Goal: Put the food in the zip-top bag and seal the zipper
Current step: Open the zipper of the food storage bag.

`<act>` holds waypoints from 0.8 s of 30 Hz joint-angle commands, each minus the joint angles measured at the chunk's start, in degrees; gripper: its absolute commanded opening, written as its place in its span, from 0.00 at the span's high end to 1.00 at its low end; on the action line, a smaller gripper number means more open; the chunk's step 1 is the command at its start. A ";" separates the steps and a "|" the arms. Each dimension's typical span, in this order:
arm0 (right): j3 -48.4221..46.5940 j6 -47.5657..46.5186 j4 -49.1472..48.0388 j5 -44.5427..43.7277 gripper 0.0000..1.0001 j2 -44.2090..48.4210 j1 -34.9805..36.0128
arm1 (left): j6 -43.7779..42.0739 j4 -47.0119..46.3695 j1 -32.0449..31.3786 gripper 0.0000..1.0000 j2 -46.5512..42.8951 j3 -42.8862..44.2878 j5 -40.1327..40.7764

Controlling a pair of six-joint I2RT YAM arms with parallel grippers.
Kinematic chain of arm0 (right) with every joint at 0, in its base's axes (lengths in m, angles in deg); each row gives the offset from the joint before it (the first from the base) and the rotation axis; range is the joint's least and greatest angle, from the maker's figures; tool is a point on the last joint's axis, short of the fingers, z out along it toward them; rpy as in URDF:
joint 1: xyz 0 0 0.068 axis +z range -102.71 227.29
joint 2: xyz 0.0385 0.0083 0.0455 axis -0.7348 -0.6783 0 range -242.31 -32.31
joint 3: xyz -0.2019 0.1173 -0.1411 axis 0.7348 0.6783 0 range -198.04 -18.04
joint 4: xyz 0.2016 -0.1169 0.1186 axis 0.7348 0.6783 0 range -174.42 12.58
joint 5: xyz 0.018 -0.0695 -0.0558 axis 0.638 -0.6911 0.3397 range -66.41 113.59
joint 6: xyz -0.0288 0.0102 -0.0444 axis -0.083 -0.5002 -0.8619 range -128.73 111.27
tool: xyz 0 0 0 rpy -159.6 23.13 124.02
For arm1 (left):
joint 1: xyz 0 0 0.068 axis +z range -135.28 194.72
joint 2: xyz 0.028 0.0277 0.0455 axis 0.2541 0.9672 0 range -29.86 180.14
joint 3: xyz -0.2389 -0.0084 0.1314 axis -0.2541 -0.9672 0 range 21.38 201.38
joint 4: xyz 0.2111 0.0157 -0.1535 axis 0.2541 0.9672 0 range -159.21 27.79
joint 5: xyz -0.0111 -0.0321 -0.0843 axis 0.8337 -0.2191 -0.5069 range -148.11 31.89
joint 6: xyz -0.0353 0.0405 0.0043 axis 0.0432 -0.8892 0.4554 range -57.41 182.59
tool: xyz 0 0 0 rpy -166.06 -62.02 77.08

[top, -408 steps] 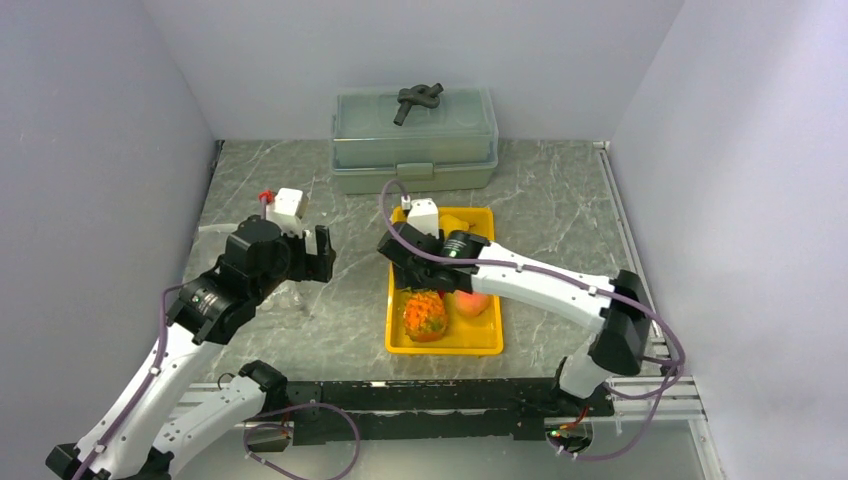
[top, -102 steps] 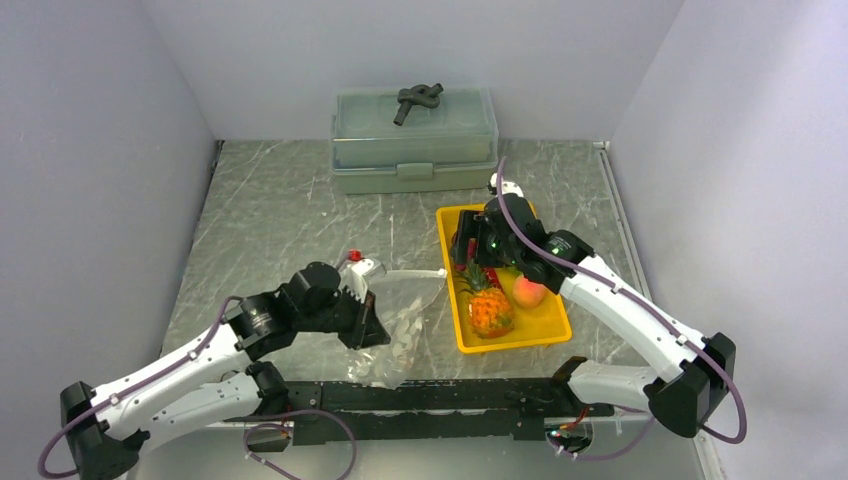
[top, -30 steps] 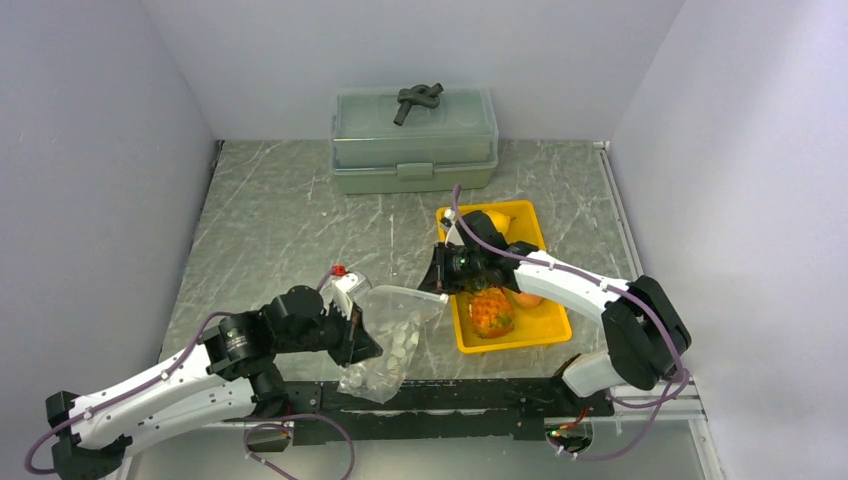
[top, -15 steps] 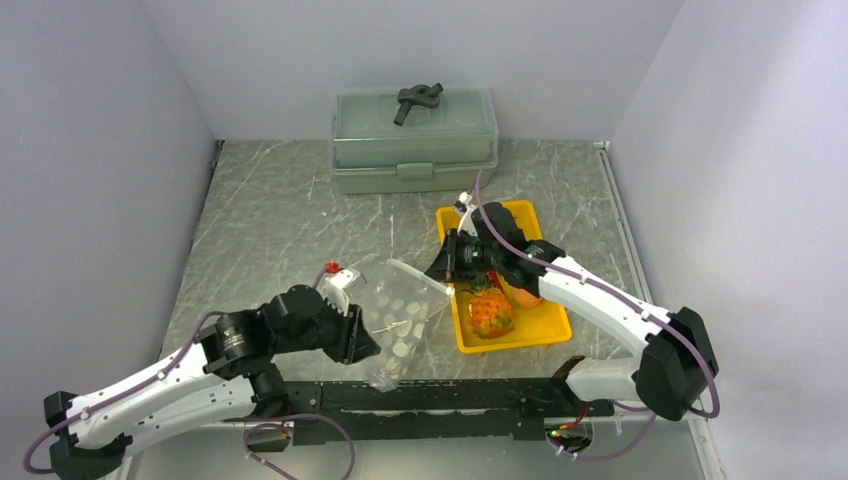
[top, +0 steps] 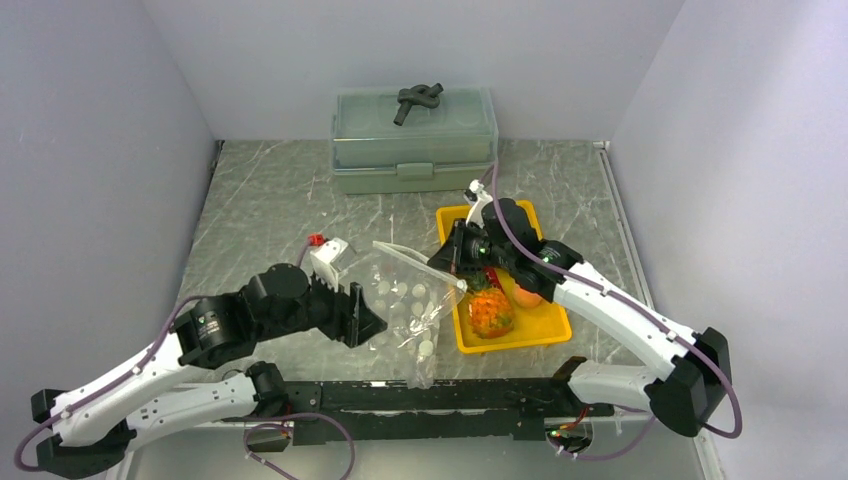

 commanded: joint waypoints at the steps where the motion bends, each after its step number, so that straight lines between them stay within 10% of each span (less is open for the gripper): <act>1: -2.91 -2.08 -3.06 -4.09 1.00 3.44 2.55 | -1.13 0.95 -0.33 0.23 3.24 6.99 5.42; 24: -3.70 -12.56 -13.99 -30.15 1.00 6.60 20.94 | 7.72 12.80 -0.20 0.18 15.67 25.07 24.61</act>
